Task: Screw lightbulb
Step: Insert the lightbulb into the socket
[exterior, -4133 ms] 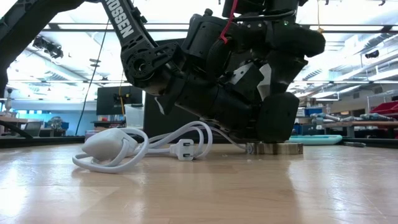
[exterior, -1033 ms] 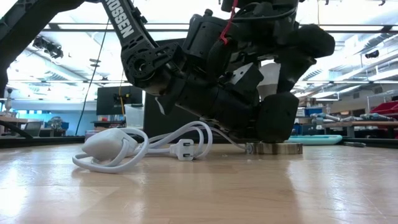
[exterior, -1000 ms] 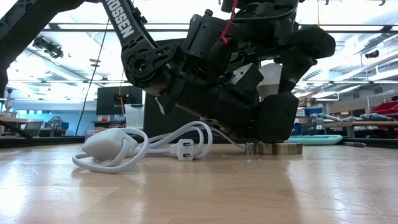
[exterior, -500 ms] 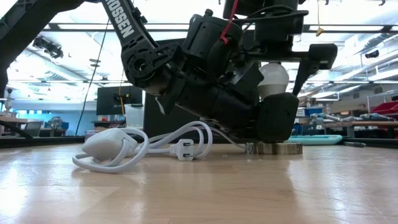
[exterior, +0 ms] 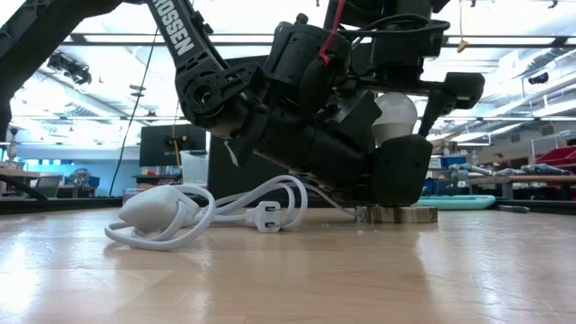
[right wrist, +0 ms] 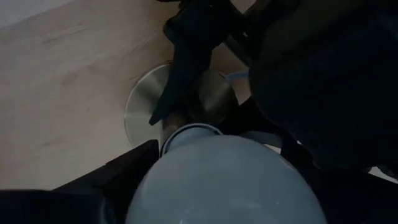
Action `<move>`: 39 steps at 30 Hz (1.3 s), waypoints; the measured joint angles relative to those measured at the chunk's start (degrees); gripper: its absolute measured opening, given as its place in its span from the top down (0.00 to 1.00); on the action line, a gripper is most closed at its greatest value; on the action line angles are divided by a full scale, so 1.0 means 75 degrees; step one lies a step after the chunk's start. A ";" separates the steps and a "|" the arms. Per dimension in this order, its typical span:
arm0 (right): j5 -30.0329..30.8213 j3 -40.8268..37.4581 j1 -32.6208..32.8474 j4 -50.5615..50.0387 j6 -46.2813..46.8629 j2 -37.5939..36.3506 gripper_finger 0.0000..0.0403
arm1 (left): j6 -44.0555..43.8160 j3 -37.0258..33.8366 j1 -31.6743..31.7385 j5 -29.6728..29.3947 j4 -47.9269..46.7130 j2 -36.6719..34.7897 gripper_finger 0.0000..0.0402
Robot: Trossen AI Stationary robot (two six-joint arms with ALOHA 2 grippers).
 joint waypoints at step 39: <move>-0.0117 -0.0015 0.0055 0.0023 0.6853 0.0039 0.33 | -0.0014 0.0000 0.0000 0.0050 -0.0003 0.0000 0.49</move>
